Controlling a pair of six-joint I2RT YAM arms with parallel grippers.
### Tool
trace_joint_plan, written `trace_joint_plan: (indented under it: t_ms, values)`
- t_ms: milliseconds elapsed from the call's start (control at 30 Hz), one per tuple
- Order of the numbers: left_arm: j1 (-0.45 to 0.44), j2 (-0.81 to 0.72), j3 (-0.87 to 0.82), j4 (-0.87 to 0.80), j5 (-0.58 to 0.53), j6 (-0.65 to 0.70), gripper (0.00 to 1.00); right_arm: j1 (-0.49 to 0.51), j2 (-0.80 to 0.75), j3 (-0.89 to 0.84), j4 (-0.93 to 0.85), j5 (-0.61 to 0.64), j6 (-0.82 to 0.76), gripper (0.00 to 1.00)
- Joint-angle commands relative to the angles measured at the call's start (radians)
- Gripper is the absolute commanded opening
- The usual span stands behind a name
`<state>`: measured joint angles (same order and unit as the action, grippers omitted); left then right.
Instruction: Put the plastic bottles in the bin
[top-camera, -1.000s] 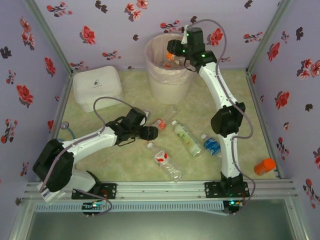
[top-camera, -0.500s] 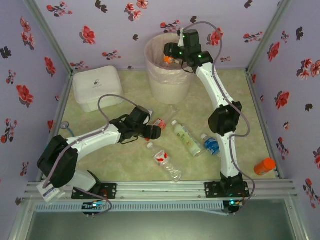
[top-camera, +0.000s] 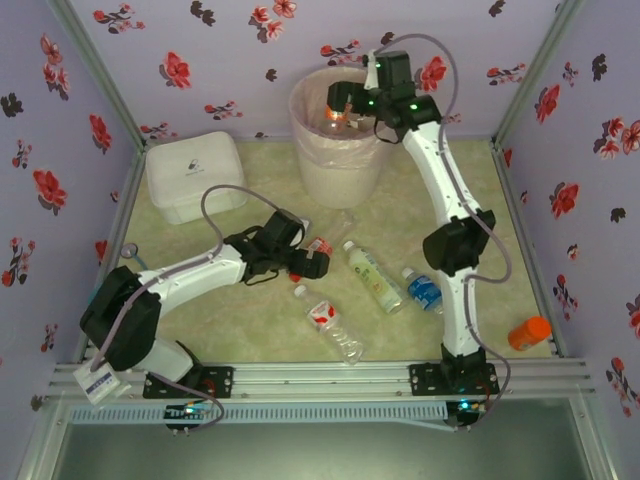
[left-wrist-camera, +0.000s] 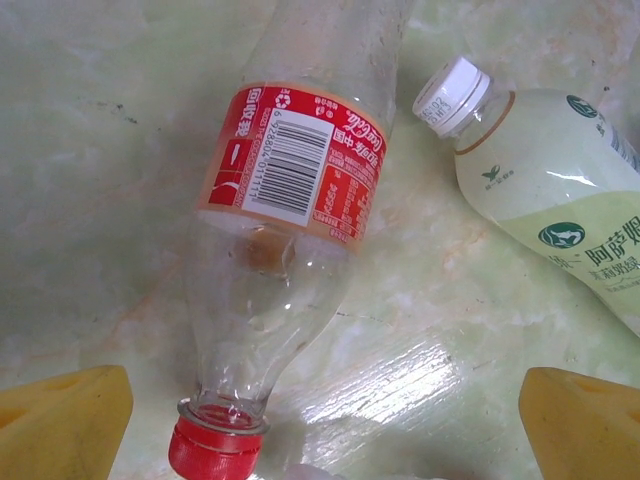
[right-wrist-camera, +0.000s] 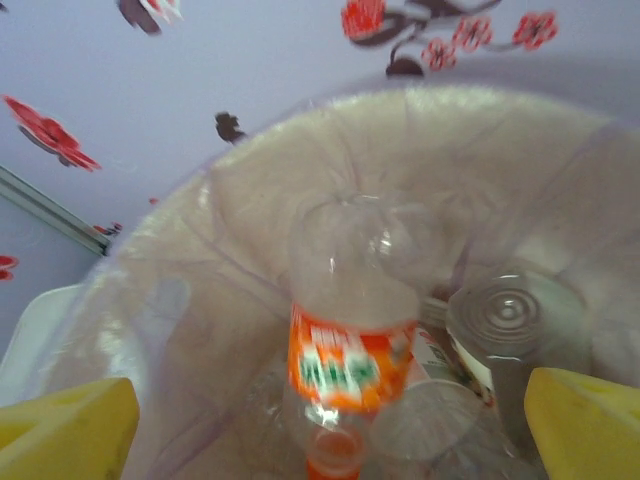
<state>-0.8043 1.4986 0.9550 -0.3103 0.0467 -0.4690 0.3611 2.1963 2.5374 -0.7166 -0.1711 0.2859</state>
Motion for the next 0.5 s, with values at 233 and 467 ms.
trace_joint_plan:
  t_ms: [233, 467]
  values:
    - [-0.009, 0.098, 0.098, -0.053, -0.045, 0.109, 1.0, -0.051, -0.524, -0.473, 0.051, 0.01, -0.076, 0.99]
    - [-0.007, 0.179, 0.151, -0.1, -0.075, 0.168, 1.0, -0.068, -0.867, -0.902, 0.06, 0.06, -0.071, 1.0]
